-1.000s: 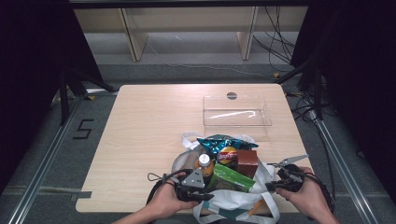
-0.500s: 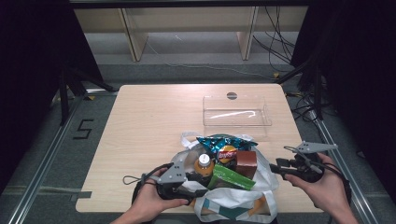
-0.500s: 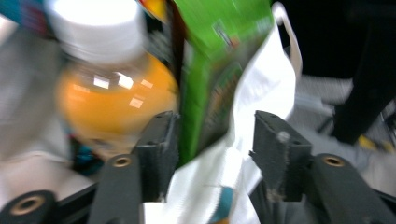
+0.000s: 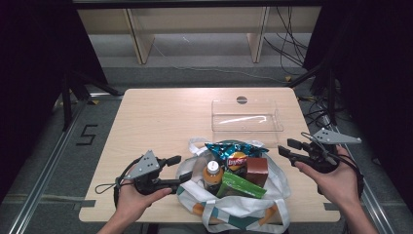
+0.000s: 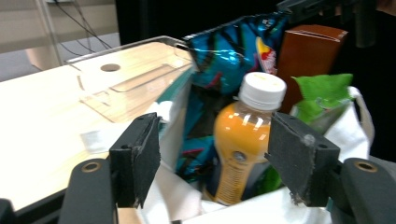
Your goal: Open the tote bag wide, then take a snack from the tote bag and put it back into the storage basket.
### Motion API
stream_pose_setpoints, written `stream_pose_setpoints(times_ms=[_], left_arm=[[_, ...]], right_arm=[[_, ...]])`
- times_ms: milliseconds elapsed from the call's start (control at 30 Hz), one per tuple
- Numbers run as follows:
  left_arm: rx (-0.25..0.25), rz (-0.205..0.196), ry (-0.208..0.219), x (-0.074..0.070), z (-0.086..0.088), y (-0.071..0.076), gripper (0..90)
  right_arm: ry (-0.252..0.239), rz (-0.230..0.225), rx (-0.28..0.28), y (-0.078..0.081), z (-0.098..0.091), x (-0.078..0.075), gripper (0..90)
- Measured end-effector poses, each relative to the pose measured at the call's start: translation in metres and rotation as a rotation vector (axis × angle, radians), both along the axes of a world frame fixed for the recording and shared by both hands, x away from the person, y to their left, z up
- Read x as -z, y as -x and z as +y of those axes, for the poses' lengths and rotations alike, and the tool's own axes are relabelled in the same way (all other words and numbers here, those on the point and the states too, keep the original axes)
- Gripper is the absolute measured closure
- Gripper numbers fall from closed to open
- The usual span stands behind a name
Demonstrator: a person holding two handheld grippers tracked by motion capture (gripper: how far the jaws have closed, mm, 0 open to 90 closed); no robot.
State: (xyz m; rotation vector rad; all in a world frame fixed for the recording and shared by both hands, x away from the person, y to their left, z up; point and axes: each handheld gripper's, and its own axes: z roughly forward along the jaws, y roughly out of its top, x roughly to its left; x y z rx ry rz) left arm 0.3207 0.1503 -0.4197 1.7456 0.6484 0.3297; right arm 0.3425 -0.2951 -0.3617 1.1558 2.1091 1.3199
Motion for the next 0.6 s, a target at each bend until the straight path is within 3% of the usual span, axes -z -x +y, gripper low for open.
stream_pose_setpoints(times_ms=[67,100,200,333,367,400,433,600], left_arm=[[-0.007,-0.006,-0.004,0.001,0.000,-0.001,31.7],[-0.009,-0.009,-0.007,0.001,-0.001,-0.001,31.4],[-0.018,-0.012,0.000,-0.001,-0.002,-0.002,30.6],[-0.017,-0.022,0.009,-0.003,-0.003,-0.005,30.4],[-0.018,-0.021,0.010,-0.002,-0.003,-0.005,30.4],[-0.020,-0.021,0.008,-0.002,-0.002,-0.006,30.4],[-0.025,-0.018,0.012,-0.001,-0.001,-0.006,30.4],[-0.046,-0.013,0.013,-0.001,0.004,-0.006,30.3]], right_arm=[[0.020,-0.016,-0.006,-0.001,0.001,-0.003,54.3],[0.029,-0.047,-0.011,-0.002,0.003,-0.003,54.3],[0.023,-0.071,-0.043,-0.002,0.006,-0.007,54.1],[-0.042,-0.037,-0.073,0.001,0.012,-0.015,51.9],[-0.054,-0.048,-0.078,0.000,0.013,-0.016,51.2],[-0.037,-0.054,-0.100,-0.002,0.012,-0.017,50.5],[-0.064,-0.045,-0.095,-0.002,0.015,-0.017,49.9],[-0.077,-0.043,-0.162,-0.008,0.028,-0.020,48.6]])
